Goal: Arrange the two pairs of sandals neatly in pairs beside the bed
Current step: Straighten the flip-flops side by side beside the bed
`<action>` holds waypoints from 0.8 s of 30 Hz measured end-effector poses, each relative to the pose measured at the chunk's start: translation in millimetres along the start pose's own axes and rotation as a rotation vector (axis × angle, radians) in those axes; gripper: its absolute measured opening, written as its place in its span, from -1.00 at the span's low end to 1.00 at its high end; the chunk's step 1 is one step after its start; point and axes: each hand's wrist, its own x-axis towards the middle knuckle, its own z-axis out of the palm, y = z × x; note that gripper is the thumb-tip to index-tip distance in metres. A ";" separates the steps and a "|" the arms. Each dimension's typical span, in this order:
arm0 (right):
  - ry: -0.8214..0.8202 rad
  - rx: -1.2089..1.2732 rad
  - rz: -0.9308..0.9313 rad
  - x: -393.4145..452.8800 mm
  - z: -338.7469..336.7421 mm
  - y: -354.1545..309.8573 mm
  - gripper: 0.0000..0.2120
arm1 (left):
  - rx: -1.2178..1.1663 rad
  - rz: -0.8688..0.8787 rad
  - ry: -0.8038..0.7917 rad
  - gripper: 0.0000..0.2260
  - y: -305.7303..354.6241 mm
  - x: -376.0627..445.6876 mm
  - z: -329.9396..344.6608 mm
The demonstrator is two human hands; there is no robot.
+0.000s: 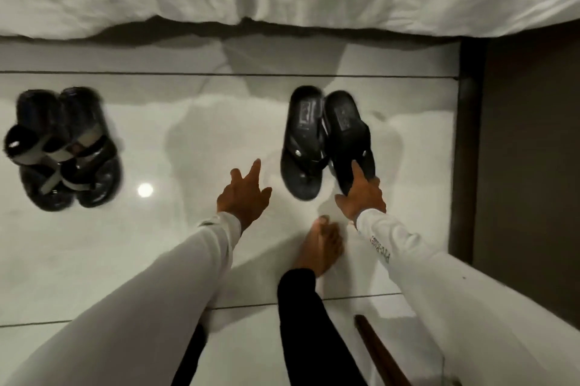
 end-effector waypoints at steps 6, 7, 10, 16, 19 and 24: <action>-0.135 0.078 -0.105 64.8 -10.8 20.0 -0.01 | -0.051 0.071 -0.003 -0.28 69.0 46.1 25.0; -0.157 0.106 -0.101 72.2 -11.0 20.2 0.00 | -0.033 0.072 -0.020 -0.26 75.2 55.1 25.2; -0.206 0.185 -0.083 90.4 -5.6 17.4 0.01 | -0.027 0.056 -0.072 -0.22 84.2 75.7 26.4; -0.231 0.395 -0.005 105.7 -9.2 6.8 0.06 | -0.106 -0.005 -0.136 -0.18 98.1 81.0 34.4; -0.246 0.518 0.053 107.7 -12.9 0.2 0.09 | -0.131 -0.034 -0.153 -0.19 105.9 79.5 36.3; -0.285 0.706 0.110 110.6 -14.8 -2.9 0.11 | -0.187 -0.034 -0.177 -0.21 110.4 82.8 34.7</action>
